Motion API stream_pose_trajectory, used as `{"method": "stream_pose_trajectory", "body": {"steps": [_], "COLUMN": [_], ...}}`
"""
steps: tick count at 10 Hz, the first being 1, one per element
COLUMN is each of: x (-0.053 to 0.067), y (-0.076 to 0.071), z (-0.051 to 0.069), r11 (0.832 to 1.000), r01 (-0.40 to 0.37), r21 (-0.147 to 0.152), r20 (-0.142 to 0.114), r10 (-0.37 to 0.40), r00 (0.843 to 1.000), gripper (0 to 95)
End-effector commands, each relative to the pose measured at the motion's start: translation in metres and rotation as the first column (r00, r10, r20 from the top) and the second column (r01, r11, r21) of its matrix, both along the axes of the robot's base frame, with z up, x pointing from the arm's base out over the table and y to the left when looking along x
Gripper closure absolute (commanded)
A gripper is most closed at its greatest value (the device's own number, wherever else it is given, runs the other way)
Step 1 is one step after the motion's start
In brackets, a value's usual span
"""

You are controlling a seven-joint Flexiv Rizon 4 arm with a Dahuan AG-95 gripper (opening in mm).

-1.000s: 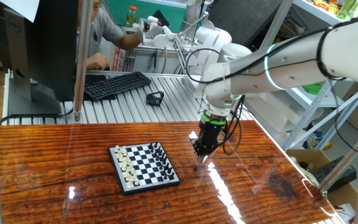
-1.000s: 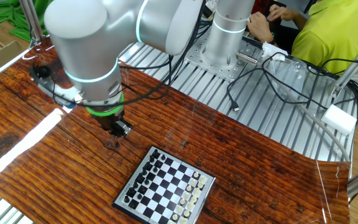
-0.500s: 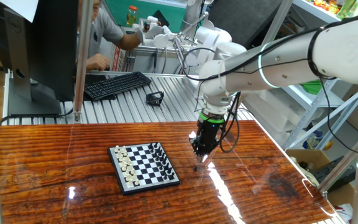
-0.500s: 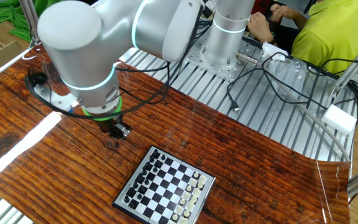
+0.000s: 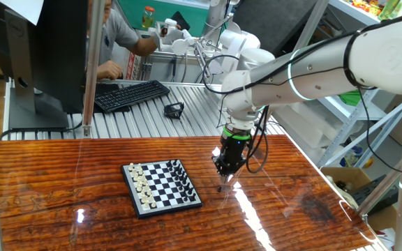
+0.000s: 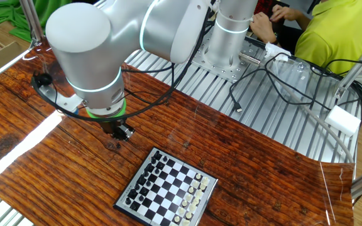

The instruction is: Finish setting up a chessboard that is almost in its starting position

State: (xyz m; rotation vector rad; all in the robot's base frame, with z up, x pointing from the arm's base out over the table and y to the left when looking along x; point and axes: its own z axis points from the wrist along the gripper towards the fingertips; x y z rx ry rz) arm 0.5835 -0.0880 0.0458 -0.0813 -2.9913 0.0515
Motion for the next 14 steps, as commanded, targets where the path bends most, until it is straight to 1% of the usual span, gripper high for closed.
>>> {"method": "stream_pose_trajectory", "body": {"steps": [1, 2, 3, 4, 5, 6, 8, 10, 12, 14], "x": [0.000, 0.000, 0.000, 0.000, 0.000, 0.000, 0.001, 0.002, 0.003, 0.002], "y": [0.000, 0.000, 0.000, 0.000, 0.000, 0.001, 0.002, 0.003, 0.005, 0.005], "z": [-0.001, -0.002, -0.002, -0.002, -0.003, -0.004, -0.006, -0.012, -0.019, -0.019], "r11": [1.000, 1.000, 1.000, 1.000, 1.000, 1.000, 1.000, 1.000, 1.000, 1.000], "r01": [-0.003, -0.003, -0.005, -0.007, -0.007, -0.005, -0.003, -0.008, -0.014, -0.018], "r21": [0.003, 0.004, 0.008, 0.011, 0.013, 0.014, 0.014, 0.014, 0.014, 0.013], "r20": [0.016, 0.018, 0.028, 0.041, 0.048, 0.062, 0.061, 0.062, 0.069, 0.069], "r10": [0.003, 0.003, 0.005, 0.007, 0.006, 0.005, 0.002, 0.007, 0.013, 0.017], "r00": [1.000, 1.000, 1.000, 0.999, 0.999, 0.998, 0.998, 0.998, 0.998, 0.997], "gripper": [95.0, 95.0, 95.0, 76.0, 76.0, 76.0, 76.0, 76.0, 76.0, 76.0]}}
